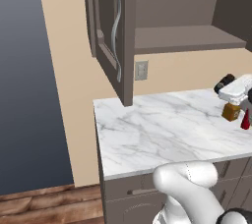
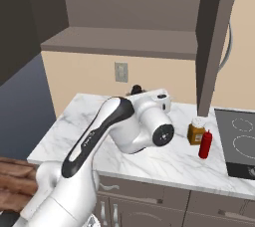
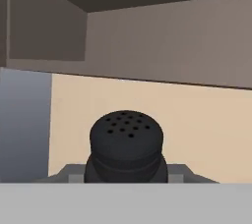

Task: Collect the turmeric, ketchup, and shaker from the cabinet and place them next to the stove.

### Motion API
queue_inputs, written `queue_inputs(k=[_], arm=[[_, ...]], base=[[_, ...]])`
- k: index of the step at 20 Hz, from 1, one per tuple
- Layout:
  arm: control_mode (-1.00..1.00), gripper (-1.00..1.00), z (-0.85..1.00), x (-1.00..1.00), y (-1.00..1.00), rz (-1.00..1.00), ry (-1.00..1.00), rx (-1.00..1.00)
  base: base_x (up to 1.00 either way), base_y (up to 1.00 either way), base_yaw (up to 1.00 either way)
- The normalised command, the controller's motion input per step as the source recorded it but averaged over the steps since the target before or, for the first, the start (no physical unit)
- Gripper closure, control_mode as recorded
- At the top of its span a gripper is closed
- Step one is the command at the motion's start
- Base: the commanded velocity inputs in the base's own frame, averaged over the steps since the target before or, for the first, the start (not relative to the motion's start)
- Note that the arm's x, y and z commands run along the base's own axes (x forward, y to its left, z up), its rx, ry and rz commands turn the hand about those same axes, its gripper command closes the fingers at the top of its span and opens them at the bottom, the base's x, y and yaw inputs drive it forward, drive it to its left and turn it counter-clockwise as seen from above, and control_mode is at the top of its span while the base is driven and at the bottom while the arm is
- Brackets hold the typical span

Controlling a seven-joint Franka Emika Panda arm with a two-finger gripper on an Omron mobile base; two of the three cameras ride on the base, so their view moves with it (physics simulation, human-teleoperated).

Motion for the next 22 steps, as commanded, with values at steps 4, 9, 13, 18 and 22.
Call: queue_inputs(k=[4,9,13,18,22], arm=[[-1.00,1.00,-0.67,-0.68,-1.00,-0.02,-0.04,0.00],[-1.00,1.00,-0.62,-0.44,-1.00,0.00,0.00,0.00],[-1.00,1.00,-0.59,-0.22,-1.00,0.00,0.00,0.00],[-1.00,1.00,-0.54,-0.08,-1.00,0.00,0.00,0.00],[-1.00,1.00,-0.52,0.00,-1.00,0.00,0.00,-0.01]], base=[[0.00,0.00,0.00],[0.00,0.00,0.00],[0.00,0.00,0.00],[0.00,0.00,0.00],[0.00,0.00,0.00]])
